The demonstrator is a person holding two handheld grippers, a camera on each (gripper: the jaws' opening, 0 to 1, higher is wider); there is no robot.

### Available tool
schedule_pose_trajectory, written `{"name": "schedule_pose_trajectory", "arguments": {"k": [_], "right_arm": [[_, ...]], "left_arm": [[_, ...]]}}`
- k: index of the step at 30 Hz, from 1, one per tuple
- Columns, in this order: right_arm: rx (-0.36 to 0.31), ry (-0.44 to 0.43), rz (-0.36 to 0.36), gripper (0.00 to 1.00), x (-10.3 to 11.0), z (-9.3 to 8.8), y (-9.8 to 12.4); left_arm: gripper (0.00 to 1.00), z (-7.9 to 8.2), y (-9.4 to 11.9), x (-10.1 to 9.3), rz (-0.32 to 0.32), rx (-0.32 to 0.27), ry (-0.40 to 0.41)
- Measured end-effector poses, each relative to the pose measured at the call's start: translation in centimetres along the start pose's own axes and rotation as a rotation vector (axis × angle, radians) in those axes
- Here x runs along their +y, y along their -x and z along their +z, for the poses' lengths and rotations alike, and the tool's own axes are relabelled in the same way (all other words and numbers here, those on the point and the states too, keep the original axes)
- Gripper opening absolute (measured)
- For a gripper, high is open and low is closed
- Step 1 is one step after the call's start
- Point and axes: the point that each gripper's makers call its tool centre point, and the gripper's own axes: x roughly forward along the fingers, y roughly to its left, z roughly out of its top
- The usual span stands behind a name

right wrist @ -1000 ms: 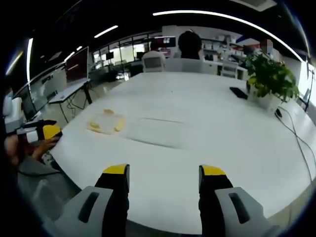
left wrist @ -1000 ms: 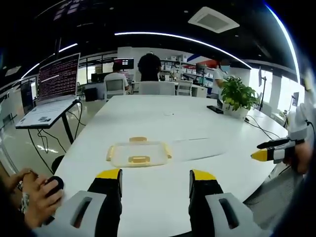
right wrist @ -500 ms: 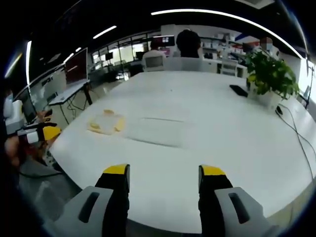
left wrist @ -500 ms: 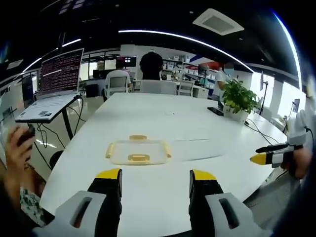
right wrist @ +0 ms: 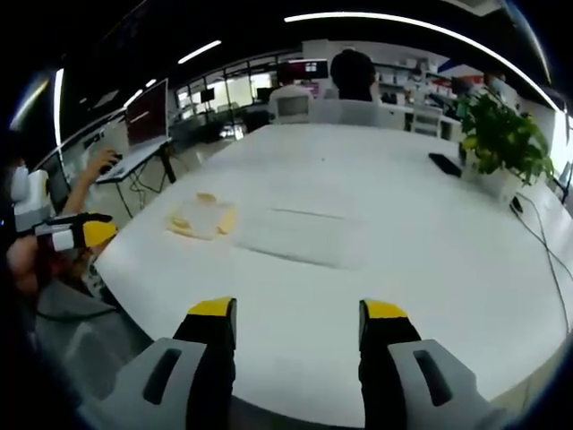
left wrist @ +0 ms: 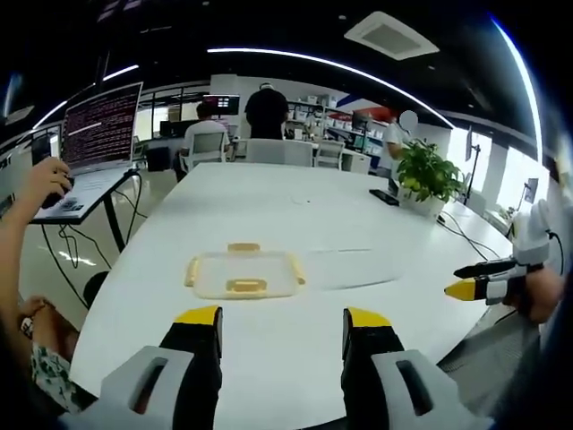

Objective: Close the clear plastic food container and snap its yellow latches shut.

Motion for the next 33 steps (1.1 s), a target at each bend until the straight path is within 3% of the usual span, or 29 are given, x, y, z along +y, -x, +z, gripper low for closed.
{"name": "schedule_pose_trajectory", "arguments": {"k": [11,20,33], "right_arm": [[0.005,0.07,0.064,0.5,1.9,1.9,-1.7],[0.009,0.153,0.143,0.49,4.6,3.4,-3.2],[0.053,0.226,0.219,0.49,5.9,4.9,-5.6]], "left_arm": [[0.48,0.4,-1.1,2.2,0.013,0.005,-0.005],[0.48,0.2,-2.0,2.6,-0.025,0.023,-0.05],[0.47,0.7,-4.5,4.3,-0.065,0.063,-0.115]]}}
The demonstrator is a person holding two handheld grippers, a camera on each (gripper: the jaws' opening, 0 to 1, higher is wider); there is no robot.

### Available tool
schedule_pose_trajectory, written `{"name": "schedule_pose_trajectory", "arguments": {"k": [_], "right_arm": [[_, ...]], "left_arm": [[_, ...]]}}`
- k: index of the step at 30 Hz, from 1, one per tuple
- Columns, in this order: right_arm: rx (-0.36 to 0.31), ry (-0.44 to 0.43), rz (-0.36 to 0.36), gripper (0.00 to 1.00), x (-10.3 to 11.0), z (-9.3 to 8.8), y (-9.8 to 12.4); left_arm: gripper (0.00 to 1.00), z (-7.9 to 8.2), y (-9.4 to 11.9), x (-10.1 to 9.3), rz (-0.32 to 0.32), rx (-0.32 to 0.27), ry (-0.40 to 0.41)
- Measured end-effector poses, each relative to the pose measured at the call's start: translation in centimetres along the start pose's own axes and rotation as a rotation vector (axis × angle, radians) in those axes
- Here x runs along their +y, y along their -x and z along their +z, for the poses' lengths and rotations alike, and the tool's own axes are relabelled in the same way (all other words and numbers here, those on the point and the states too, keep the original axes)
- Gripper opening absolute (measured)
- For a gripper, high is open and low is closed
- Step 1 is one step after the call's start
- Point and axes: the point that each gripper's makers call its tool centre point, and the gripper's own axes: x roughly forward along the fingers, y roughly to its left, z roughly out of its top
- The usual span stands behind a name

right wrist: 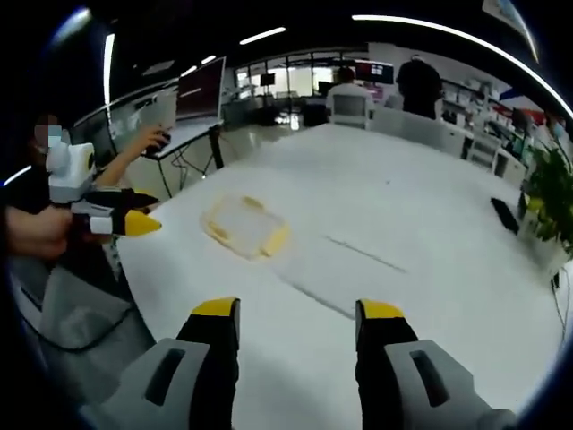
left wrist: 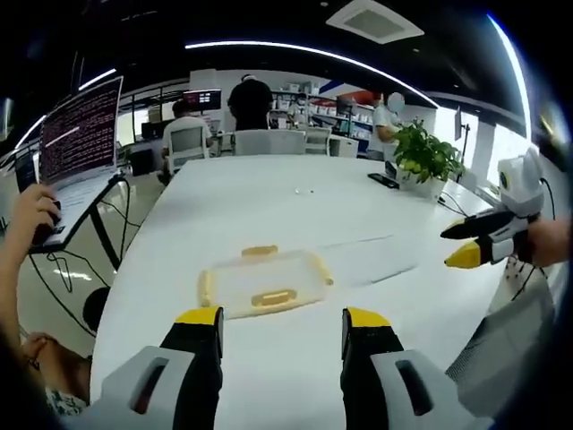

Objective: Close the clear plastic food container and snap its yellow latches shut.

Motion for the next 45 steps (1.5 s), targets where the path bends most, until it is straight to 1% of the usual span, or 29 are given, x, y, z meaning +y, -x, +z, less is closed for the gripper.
{"name": "schedule_pose_trajectory", "arguments": {"k": [6,8,12,14,15,17,18,27,30,34,35,36,39,45], "right_arm": [[0.006,0.044,0.03,0.48,0.6,1.0,-1.0],[0.008,0.07,0.041,0.48,0.8,1.4,-1.4],[0.025,0.101,0.081,0.48,1.2,1.9,-2.2],[0.046,0.156,0.108,0.49,1.6,1.9,-2.6],[0.052,0.171,0.116,0.49,1.8,1.9,-2.7],[0.052,0.209,0.12,0.49,1.9,2.1,-3.0],[0.055,0.231,0.125,0.49,2.1,2.2,-3.2],[0.077,0.31,0.179,0.48,3.2,2.9,-4.3],[0.087,0.344,0.2,0.48,3.5,3.2,-4.8],[0.099,0.399,0.23,0.48,3.8,3.7,-5.6],[0.104,0.41,0.237,0.48,3.9,3.8,-5.7],[0.107,0.419,0.245,0.48,4.0,4.0,-6.0],[0.109,0.44,0.259,0.48,4.2,4.3,-6.5],[0.128,0.497,0.294,0.48,4.6,4.5,-7.4]], "left_arm": [[0.47,-0.1,-0.9,0.5,-0.021,0.02,-0.034],[0.47,0.0,-1.4,0.8,-0.033,0.029,-0.052],[0.48,0.1,-2.0,1.2,-0.06,0.043,-0.09],[0.48,0.1,-2.3,1.4,-0.076,0.056,-0.139],[0.48,-0.1,-2.6,1.3,-0.093,0.072,-0.181],[0.48,-0.3,-2.7,1.4,-0.097,0.083,-0.238],[0.48,-0.3,-2.8,1.4,-0.099,0.083,-0.246],[0.48,-1.1,-3.4,2.5,-0.118,0.11,-0.274],[0.48,-1.4,-3.5,2.7,-0.14,0.129,-0.297],[0.48,-1.7,-3.7,3.1,-0.183,0.162,-0.384],[0.48,-1.5,-3.8,3.5,-0.184,0.168,-0.452],[0.48,-1.5,-3.8,3.6,-0.187,0.169,-0.476],[0.49,-1.1,-4.1,4.0,-0.194,0.175,-0.465],[0.49,-0.6,-4.9,5.4,-0.209,0.192,-0.516]]}}
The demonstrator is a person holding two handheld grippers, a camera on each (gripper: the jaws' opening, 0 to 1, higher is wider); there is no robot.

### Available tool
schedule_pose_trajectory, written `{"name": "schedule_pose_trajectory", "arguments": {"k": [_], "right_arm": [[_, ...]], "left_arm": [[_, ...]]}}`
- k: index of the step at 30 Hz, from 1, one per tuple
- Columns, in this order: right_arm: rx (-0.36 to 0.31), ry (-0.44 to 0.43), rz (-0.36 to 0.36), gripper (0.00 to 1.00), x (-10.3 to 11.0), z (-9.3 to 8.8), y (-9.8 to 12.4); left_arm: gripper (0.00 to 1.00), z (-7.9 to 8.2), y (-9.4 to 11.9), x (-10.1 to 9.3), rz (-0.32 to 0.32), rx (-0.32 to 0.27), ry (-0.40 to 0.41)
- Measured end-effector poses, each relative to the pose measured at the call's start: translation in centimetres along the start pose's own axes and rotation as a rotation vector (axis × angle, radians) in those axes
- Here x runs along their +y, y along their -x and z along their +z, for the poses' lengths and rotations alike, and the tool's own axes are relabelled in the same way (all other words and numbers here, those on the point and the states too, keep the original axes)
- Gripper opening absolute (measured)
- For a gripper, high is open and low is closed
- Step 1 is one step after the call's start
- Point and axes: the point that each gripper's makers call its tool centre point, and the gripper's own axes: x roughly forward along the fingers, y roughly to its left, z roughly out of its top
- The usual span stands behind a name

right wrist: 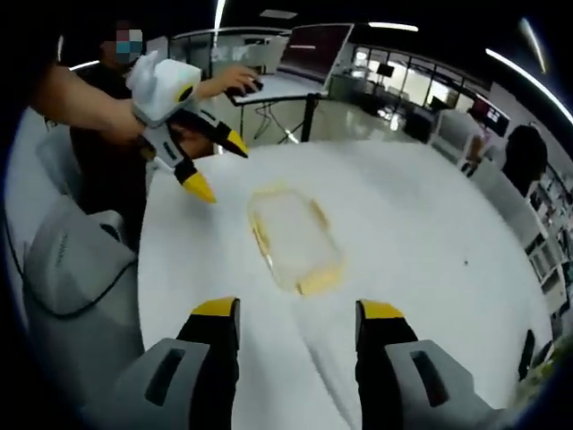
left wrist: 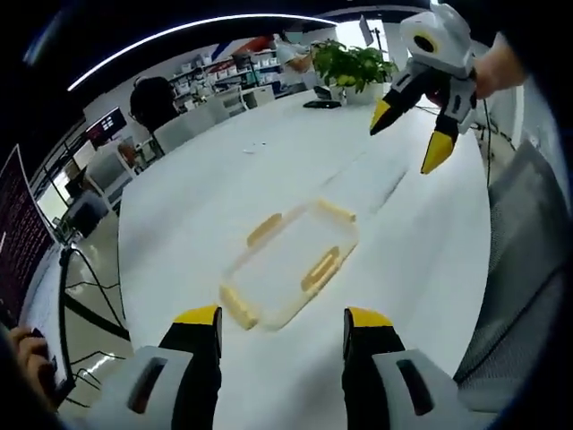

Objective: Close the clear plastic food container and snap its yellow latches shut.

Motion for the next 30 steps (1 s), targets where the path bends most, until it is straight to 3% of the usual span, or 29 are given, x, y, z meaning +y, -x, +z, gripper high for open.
{"name": "schedule_pose_trajectory", "arguments": {"k": [4,7,17,23,30], "right_arm": [[0.02,0.037,0.02,0.49,-0.2,0.0,-0.7],[0.031,0.061,0.034,0.48,-0.3,0.2,-1.1],[0.047,0.112,0.066,0.48,-1.1,1.3,-2.8],[0.064,0.156,0.098,0.49,-1.2,1.8,-3.8],[0.081,0.18,0.116,0.49,-1.6,1.8,-4.6]], "left_arm": [[0.49,0.1,-0.4,0.5,-0.026,0.005,-0.03],[0.49,-0.1,-0.7,0.5,-0.062,0.036,-0.108],[0.49,-0.5,-1.9,1.3,-0.13,0.06,-0.179],[0.49,0.1,-1.8,2.1,-0.208,0.057,-0.195],[0.49,-0.5,-2.3,2.5,-0.314,0.106,-0.306]]}}
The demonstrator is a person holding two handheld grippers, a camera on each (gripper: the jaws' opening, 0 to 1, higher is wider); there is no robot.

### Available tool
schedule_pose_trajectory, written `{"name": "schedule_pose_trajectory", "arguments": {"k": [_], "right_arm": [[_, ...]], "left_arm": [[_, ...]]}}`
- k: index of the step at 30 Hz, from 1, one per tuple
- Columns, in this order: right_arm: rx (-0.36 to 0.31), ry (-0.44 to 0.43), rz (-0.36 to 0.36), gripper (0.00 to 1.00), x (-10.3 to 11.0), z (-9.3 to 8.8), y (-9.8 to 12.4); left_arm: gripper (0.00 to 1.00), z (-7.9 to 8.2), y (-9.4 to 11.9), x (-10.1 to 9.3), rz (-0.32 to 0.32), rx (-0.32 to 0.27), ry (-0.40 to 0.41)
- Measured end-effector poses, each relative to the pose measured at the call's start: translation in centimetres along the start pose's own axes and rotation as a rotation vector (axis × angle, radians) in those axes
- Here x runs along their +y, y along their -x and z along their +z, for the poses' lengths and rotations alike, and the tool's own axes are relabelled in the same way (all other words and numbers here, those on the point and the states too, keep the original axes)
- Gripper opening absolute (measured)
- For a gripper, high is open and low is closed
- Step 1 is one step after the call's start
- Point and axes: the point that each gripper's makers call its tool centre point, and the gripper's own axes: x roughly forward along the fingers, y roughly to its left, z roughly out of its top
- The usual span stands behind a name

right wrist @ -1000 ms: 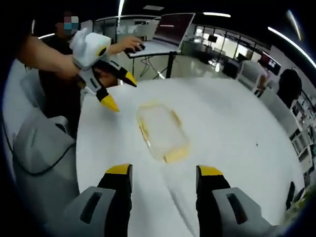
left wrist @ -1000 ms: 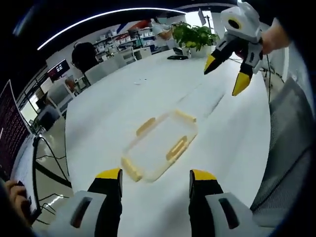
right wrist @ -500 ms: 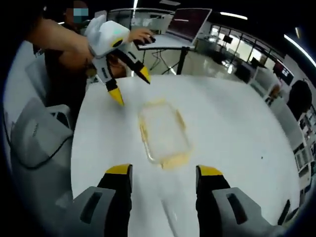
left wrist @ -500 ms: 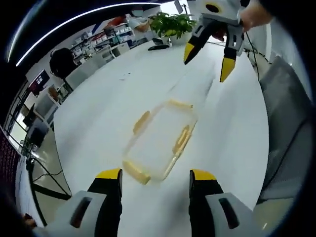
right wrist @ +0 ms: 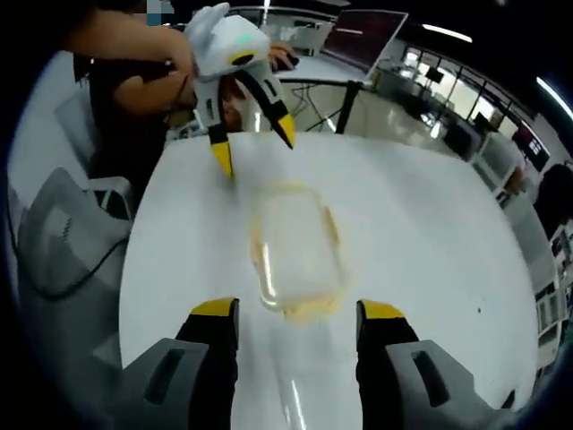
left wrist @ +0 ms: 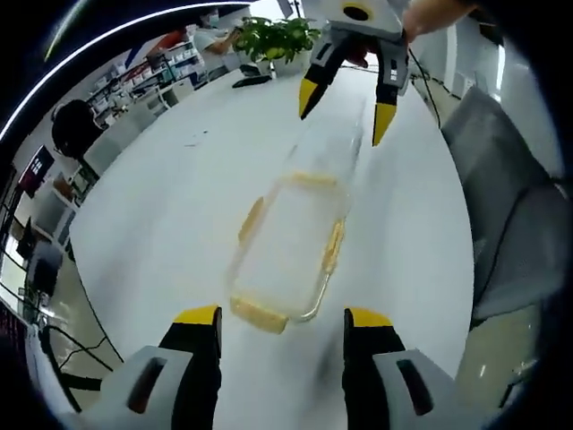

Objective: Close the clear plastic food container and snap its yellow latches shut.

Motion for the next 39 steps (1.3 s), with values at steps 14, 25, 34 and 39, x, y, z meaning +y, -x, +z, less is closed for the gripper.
{"name": "schedule_pose_trajectory", "arguments": {"k": [14,25,34,39], "right_arm": [[0.052,0.036,0.048,0.5,-0.5,-0.9,-2.0],[0.11,0.081,0.106,0.51,-0.8,-1.7,-3.7],[0.166,0.143,0.143,0.51,-1.3,-2.4,-5.0],[0.193,0.141,0.158,0.51,-1.6,-3.0,-5.7]], "left_arm": [[0.48,-0.7,-1.6,0.6,-0.099,0.005,-0.079],[0.47,-1.3,-3.0,1.0,-0.158,0.025,-0.136],[0.46,-2.6,-3.8,1.4,-0.213,0.054,-0.162],[0.45,-2.7,-4.2,1.6,-0.214,0.049,-0.171]]}}
